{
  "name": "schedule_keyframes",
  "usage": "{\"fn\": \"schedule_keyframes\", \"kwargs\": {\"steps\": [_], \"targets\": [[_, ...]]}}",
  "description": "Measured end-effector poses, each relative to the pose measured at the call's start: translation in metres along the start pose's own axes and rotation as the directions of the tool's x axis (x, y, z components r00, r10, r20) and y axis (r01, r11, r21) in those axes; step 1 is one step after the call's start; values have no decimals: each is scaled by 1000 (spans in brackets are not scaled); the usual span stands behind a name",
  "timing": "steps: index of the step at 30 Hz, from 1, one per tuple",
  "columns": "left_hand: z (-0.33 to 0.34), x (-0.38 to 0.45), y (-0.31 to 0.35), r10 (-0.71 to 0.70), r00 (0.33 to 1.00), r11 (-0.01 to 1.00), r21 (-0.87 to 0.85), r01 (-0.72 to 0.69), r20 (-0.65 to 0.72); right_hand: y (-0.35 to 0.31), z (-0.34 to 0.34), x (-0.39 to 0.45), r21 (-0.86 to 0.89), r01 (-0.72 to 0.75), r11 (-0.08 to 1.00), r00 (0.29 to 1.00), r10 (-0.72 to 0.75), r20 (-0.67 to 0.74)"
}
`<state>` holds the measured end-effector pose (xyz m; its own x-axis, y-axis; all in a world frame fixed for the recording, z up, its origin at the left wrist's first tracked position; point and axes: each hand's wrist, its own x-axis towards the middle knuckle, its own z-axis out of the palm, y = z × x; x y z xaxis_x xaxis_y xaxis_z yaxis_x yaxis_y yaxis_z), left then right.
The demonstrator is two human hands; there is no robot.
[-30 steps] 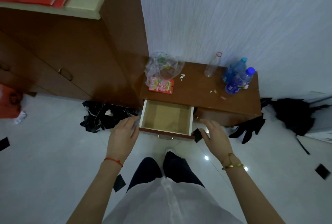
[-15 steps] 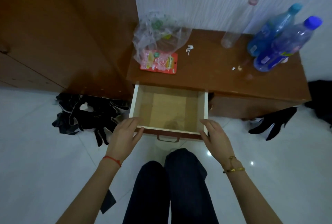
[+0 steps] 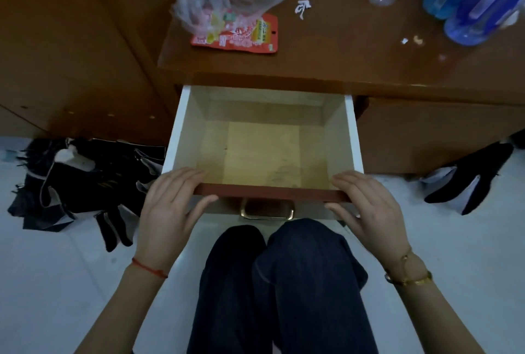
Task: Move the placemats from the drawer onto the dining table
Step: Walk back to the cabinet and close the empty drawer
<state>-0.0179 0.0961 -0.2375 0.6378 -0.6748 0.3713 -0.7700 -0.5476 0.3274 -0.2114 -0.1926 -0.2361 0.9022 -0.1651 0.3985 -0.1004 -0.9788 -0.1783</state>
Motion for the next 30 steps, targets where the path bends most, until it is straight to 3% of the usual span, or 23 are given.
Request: {"fn": "schedule_keyframes", "kwargs": {"steps": [15, 22, 30], "targets": [[29, 52, -24, 66, 997, 996, 61, -63, -44, 11, 45, 34, -89, -153, 984, 928, 112, -355], [46, 86, -22, 74, 996, 983, 171, -66, -44, 23, 58, 68, -93, -217, 972, 920, 172, -352], [66, 120, -25, -78, 993, 980, 176, 94, -93, 36, 64, 107, -78, -287, 955, 922, 253, -292]]}}
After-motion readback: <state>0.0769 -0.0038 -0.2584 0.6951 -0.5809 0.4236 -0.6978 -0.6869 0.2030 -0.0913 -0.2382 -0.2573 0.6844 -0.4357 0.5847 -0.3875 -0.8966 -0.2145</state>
